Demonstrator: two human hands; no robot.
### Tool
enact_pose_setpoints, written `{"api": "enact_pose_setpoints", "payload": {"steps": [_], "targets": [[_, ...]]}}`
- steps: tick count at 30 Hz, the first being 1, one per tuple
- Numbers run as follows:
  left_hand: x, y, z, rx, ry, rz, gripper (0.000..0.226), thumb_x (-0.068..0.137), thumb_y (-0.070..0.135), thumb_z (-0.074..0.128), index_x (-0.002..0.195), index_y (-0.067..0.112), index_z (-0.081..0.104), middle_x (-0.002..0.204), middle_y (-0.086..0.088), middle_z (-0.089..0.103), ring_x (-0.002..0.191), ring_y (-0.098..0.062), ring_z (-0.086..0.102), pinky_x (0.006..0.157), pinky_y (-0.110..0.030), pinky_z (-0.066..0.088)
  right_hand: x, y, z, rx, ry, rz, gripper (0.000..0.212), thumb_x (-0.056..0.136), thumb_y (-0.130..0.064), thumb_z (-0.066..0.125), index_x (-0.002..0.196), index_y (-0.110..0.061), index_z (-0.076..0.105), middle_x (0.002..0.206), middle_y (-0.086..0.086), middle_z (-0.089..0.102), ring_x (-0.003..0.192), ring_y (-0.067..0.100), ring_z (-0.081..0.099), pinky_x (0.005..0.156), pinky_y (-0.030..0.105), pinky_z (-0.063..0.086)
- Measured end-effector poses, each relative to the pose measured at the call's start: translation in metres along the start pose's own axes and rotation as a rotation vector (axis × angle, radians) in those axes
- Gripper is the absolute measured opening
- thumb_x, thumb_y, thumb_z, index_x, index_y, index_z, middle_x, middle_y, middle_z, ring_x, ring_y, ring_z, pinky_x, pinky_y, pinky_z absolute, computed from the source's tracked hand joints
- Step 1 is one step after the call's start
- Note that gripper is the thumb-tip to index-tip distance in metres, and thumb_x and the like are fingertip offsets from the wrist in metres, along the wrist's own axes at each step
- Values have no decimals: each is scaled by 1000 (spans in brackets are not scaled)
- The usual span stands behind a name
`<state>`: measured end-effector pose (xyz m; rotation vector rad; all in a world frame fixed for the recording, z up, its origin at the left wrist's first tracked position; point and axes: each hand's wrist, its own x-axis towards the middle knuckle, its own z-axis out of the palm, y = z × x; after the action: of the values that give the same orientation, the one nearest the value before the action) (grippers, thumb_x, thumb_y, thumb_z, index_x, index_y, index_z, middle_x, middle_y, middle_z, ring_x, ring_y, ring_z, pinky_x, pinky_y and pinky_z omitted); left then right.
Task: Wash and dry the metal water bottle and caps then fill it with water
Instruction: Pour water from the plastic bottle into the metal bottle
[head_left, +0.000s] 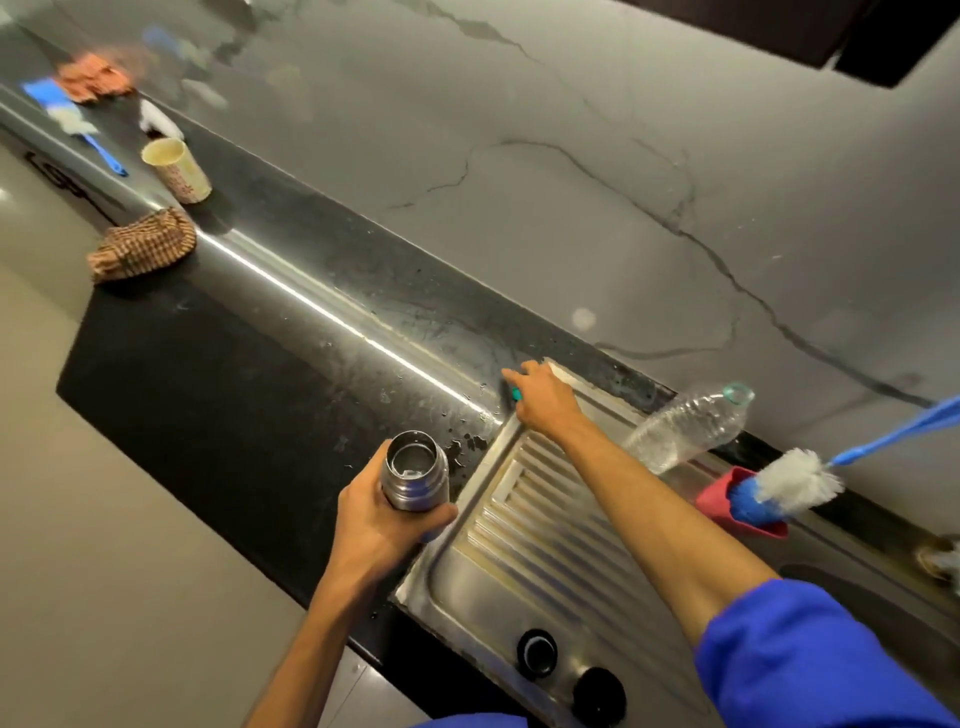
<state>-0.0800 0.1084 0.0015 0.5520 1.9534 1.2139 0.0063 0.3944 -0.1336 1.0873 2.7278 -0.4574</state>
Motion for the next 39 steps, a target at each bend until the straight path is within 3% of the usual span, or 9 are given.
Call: {"api": "enact_pose_setpoints", "payload": {"steps": [3, 7, 12, 19, 22, 24, 27, 30, 39], "targets": [[2, -4, -8, 7, 14, 1, 66, 58, 4, 99, 108, 33, 67, 101, 24, 74, 95, 3, 70, 82, -23, 52, 6, 1, 15, -14, -20, -47, 33, 86, 4, 61, 110, -16, 70, 113, 7, 57, 102, 27, 60, 77, 39, 55], [-1, -5, -11, 9, 8, 9, 67, 59, 3, 98, 107, 36, 64, 101, 29, 72, 94, 7, 68, 80, -19, 50, 2, 4, 26, 28, 43, -36, 35, 82, 10, 63, 111, -11, 67, 113, 10, 60, 99, 27, 62, 81, 39, 56], [-4, -10, -6, 0, -4, -9, 69, 58, 7, 99, 111, 35, 65, 104, 17, 74, 97, 5, 69, 85, -25, 52, -30, -14, -4, 369, 102, 71, 24, 79, -12, 77, 99, -15, 63, 97, 3, 66, 85, 16, 64, 75, 35, 60], [-4, -12, 24, -16, -97, -34, 68, 54, 4, 99, 108, 33, 68, 101, 11, 77, 98, -13, 72, 85, -34, 57, -149, -16, -111, 947, 416, -60, 27, 86, -12, 76, 111, -21, 75, 105, -1, 76, 92, 11, 74, 85, 25, 60], [-5, -9, 41, 2, -159, -19, 72, 50, 9, 102, 112, 28, 70, 106, 5, 77, 102, -21, 73, 92, -45, 59, -200, 9, -161, 1194, 835, 28, 17, 91, -10, 73, 107, -13, 66, 111, 6, 76, 105, 22, 73, 92, 35, 58], [-5, -3, 50, 8, -166, 0, 70, 49, 10, 104, 108, 26, 70, 102, 4, 78, 100, -22, 73, 91, -45, 59, -221, 31, -180, 1098, 1092, 95, 19, 94, -14, 72, 107, -7, 61, 112, 6, 75, 108, 19, 73, 92, 29, 57], [-6, 6, 62, 35, -180, 45, 66, 52, 3, 101, 104, 27, 70, 97, 6, 78, 95, -21, 73, 87, -42, 59, -228, 58, -177, 787, 1258, 212, 21, 95, -21, 72, 104, -5, 63, 102, 1, 75, 95, 8, 74, 83, 18, 57], [-9, 12, 66, 23, -190, 53, 61, 54, -1, 99, 103, 23, 69, 94, 0, 77, 94, -22, 72, 81, -35, 56, -215, 79, -148, 635, 1204, 254, 18, 93, -22, 74, 101, -9, 66, 96, -5, 74, 88, 9, 73, 77, 12, 56], [-18, 11, 61, 47, -196, 45, 64, 57, 0, 98, 106, 25, 67, 101, -1, 75, 95, -19, 71, 76, -29, 53, -196, 106, -107, 403, 974, 230, 21, 96, -22, 71, 109, -10, 60, 87, 6, 74, 64, 17, 69, 53, 25, 59]]}}
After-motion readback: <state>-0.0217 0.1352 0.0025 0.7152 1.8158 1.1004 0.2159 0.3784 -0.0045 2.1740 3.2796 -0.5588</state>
